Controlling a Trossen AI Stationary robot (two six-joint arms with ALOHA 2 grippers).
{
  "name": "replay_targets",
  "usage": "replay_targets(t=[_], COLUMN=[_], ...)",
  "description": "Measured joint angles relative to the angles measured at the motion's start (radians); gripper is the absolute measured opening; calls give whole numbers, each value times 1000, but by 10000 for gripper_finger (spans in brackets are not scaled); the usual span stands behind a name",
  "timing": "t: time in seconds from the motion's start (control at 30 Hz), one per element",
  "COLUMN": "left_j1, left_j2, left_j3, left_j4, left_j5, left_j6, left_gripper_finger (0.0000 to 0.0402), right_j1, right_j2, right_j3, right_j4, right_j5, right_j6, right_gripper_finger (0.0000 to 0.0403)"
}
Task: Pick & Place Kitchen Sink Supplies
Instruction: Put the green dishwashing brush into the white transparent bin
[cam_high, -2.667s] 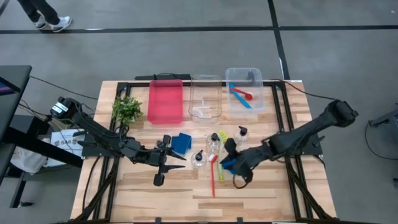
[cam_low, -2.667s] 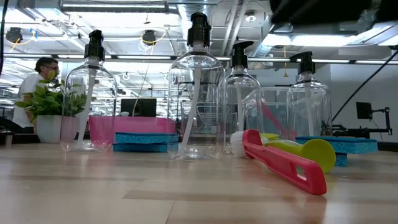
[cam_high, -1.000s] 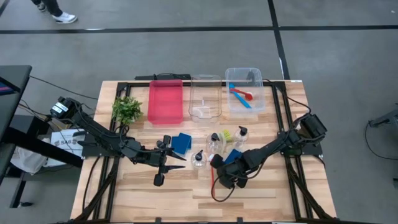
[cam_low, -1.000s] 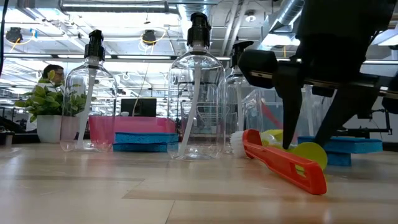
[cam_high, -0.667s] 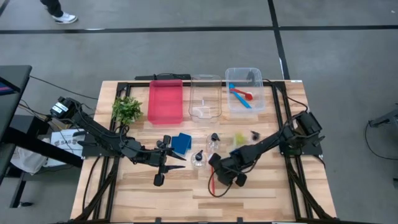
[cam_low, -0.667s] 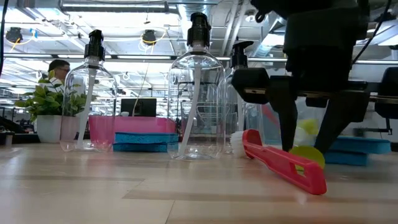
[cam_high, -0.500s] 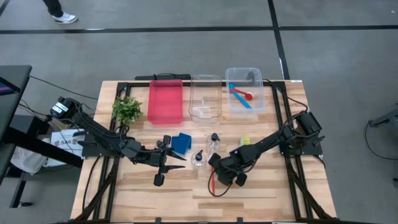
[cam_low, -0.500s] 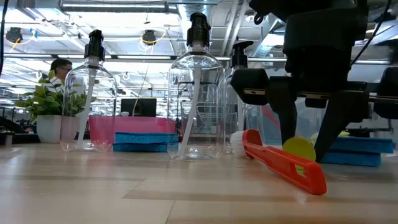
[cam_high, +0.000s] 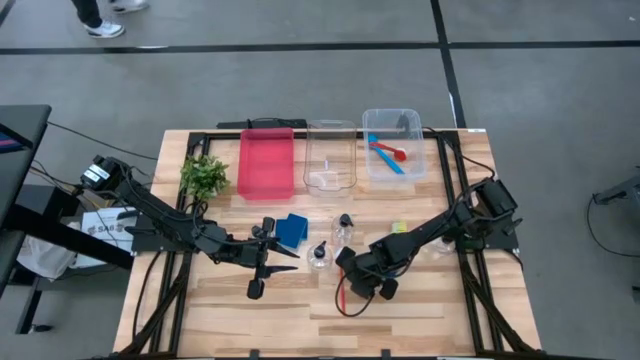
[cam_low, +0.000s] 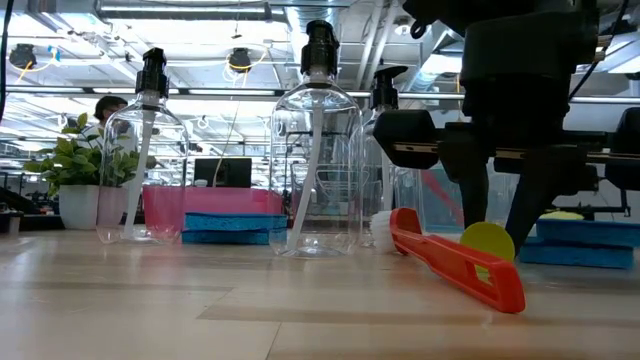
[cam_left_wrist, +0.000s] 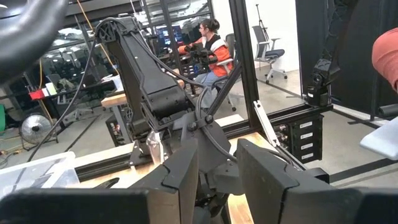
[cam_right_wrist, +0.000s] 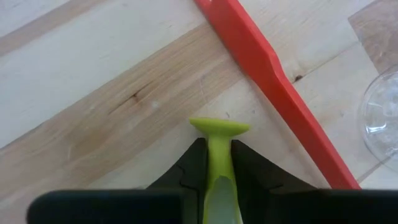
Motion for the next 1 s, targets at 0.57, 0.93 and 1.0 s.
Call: replay_targets(t=[0.57,0.93,1.0], left_j1=[0,0,0], left_j2=[0,0,0], left_j3=[0,0,0], left_j4=[0,0,0], left_j5=[0,0,0], left_j6=[0,0,0], left_gripper_finger=[113,113,113], right_j1=[7,54,61], right_j2=[5,4,3], right_j3=[117,217,241], right_j4=[-197,-303,-322], right_j5=[32,87,91], right_j6=[-16,-26,-26], right_gripper_finger=[51,51,51])
